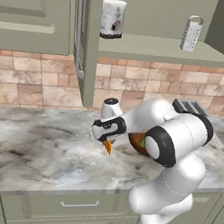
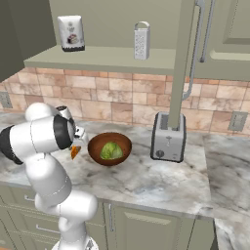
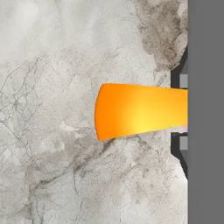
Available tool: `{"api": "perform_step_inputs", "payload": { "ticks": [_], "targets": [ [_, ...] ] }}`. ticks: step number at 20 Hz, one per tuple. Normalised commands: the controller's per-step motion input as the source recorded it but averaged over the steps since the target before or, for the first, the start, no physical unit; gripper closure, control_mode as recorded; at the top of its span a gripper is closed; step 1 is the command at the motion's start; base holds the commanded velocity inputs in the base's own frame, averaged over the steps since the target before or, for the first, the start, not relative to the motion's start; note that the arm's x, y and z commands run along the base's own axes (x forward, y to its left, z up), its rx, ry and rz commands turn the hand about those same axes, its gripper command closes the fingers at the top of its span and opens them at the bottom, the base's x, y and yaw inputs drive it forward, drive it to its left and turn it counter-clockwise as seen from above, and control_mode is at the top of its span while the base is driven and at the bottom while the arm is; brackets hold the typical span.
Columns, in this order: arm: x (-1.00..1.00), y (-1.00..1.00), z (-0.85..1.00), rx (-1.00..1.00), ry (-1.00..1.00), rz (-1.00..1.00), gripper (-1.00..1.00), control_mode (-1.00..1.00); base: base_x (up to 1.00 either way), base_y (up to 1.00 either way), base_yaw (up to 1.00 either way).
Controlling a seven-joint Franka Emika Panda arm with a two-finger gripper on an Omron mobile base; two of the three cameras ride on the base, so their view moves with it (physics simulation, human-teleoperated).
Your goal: Pick the cheese from the fridge and the cheese grater from the cabinet and place them next to the salad bowl.
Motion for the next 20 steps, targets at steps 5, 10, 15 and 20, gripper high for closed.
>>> {"api": "perform_step_inputs", "payload": {
  "ticks": [5,10,15,20],
  "targets": [
    [0.0,-0.02,0.0,-0.01,0.03,0.0,-1.0,-1.0,0.0,0.0,0.0],
    [0.01,-0.02,0.22,0.0,0.0,0.0,-1.0,-1.0,0.0,0.0,0.0],
    [-0.05,-0.22,0.43,0.04,-0.04,0.0,-1.0,-1.0,0.0,0.0,0.0],
    [-0.19,-0.22,0.47,0.06,-0.16,0.01,-1.0,-1.0,0.0,0.0,0.0]
  ]
}}
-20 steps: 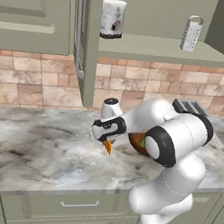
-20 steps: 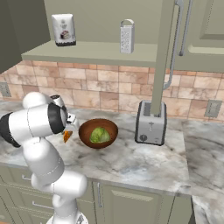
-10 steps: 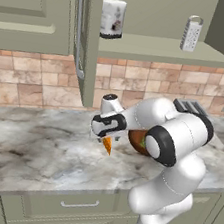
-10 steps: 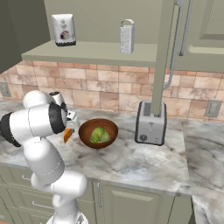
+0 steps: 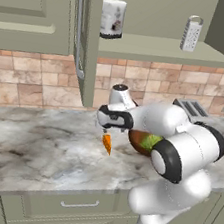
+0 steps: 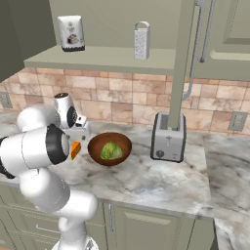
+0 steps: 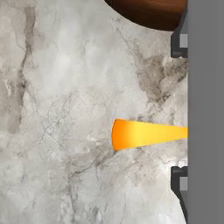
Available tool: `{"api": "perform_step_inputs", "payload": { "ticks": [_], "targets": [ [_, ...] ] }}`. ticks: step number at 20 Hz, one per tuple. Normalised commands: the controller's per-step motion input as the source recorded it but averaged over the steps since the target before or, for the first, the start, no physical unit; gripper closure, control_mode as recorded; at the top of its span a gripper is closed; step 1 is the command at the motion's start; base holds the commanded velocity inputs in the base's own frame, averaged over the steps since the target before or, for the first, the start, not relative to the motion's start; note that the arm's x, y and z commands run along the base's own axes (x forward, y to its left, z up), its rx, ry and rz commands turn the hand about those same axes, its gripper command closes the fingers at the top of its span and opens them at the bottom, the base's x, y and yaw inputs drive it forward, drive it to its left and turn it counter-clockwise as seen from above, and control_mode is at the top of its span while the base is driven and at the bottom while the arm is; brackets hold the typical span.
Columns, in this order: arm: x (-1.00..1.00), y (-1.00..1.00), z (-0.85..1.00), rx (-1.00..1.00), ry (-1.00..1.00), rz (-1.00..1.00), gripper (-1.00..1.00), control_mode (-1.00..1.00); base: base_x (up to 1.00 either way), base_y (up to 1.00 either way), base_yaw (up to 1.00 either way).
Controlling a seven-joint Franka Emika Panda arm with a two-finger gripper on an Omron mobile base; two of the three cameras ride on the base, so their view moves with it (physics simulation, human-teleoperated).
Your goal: Pick the cheese from the fridge and the cheese grater from the cabinet and place them next to the salad bowl.
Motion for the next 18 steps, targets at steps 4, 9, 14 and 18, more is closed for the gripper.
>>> {"api": "perform_step_inputs", "payload": {
  "ticks": [4,9,14,18],
  "targets": [
    [-0.24,-0.17,0.57,0.04,-0.17,0.03,-1.0,-1.0,0.0,0.0,0.0],
    [-0.2,-0.15,0.63,0.0,-0.14,0.01,-1.0,-1.0,0.0,0.0,0.0],
    [-0.12,-0.21,0.68,0.01,-0.03,0.0,-1.0,-1.0,0.0,0.0,0.0],
    [-0.15,-0.25,0.66,0.0,-0.1,0.0,-1.0,-1.0,0.0,0.0,0.0]
  ]
}}
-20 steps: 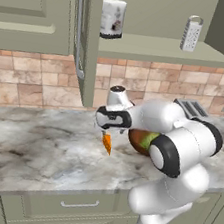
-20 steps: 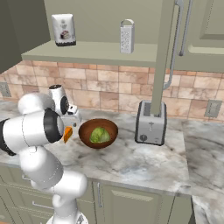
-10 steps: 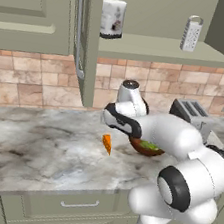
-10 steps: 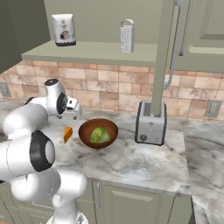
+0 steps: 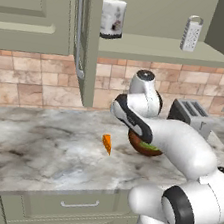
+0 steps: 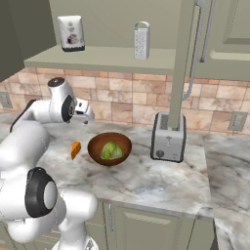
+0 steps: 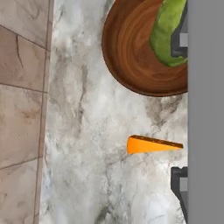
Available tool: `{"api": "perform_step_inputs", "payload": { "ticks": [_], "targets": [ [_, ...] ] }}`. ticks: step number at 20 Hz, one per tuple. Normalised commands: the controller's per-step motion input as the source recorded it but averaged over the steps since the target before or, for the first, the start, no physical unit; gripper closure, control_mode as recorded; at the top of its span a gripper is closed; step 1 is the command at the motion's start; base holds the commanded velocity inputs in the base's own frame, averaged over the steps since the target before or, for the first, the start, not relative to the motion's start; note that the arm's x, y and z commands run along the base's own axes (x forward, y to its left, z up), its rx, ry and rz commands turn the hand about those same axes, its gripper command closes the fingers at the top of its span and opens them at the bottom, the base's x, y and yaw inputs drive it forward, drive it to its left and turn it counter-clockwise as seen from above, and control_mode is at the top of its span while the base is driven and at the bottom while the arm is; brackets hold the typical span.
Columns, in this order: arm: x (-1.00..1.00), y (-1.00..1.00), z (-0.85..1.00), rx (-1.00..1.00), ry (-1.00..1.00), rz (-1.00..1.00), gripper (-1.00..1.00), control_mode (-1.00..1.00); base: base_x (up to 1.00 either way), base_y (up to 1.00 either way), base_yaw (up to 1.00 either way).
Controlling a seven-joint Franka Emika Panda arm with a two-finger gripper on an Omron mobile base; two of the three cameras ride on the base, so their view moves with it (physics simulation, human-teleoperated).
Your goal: Pick the cheese from the fridge and the cheese grater from the cabinet and place them next to the salad bowl.
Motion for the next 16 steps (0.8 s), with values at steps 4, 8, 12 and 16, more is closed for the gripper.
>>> {"api": "perform_step_inputs", "payload": {
  "ticks": [4,8,12,16],
  "targets": [
    [-0.14,-0.19,0.7,0.0,-0.16,0.0,-1.0,-1.0,0.0,0.0,0.0],
    [-0.17,-0.28,0.73,0.04,-0.16,0.0,-1.0,-1.0,0.0,0.0,0.0],
    [-0.18,-0.28,0.74,0.08,-0.22,0.0,-1.0,-1.0,0.0,0.0,0.0],
    [-0.12,-0.3,0.68,0.1,-0.34,-0.01,-1.0,-1.0,0.0,0.0,0.0]
  ]
}}
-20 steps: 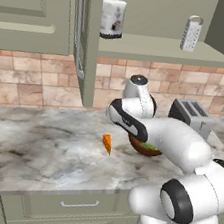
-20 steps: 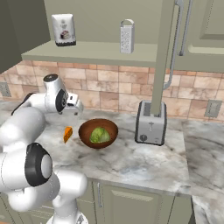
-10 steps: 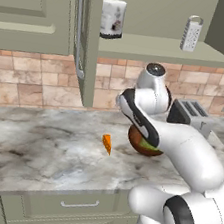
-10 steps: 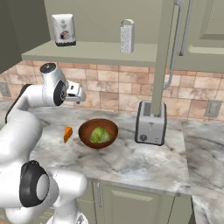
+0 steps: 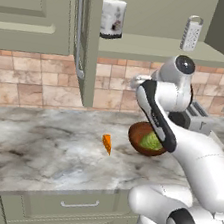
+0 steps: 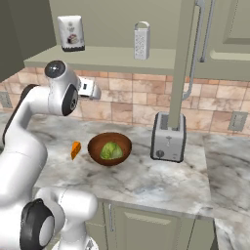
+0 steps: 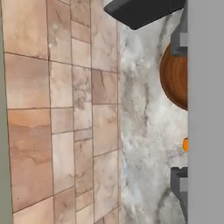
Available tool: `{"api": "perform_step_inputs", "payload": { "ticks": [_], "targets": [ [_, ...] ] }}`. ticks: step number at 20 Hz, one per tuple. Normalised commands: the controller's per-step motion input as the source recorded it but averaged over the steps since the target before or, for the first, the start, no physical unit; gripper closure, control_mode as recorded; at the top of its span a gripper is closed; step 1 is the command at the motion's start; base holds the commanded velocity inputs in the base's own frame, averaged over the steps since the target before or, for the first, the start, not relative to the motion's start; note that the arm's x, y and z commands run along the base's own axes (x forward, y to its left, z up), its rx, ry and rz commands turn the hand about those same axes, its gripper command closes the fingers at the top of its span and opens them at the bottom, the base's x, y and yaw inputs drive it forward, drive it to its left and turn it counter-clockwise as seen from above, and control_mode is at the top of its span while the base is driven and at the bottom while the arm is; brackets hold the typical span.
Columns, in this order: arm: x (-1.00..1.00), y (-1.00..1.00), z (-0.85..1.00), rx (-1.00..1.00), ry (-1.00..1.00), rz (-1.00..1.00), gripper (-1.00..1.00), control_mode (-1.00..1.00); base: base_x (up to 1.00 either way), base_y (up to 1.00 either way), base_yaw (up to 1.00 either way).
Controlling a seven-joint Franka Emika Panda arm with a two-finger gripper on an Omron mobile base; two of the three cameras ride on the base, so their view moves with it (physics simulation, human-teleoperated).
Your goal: Pick the cheese from the fridge and the cheese grater from the cabinet and place them next to the salad bowl.
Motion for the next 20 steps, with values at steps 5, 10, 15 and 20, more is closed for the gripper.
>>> {"api": "perform_step_inputs", "payload": {
  "ticks": [5,10,15,20],
  "targets": [
    [-0.08,-0.28,0.64,0.04,-0.3,-0.06,-1.0,-1.0,0.0,0.0,0.0],
    [-0.03,-0.3,0.78,0.0,-0.13,-0.15,-1.0,-1.0,0.0,0.0,0.0],
    [-0.1,-0.38,0.82,0.02,0.0,-0.16,-1.0,-1.0,0.0,0.0,0.0],
    [-0.04,-0.45,0.64,0.01,0.0,-0.02,-1.0,-1.0,0.0,0.0,0.0]
  ]
}}
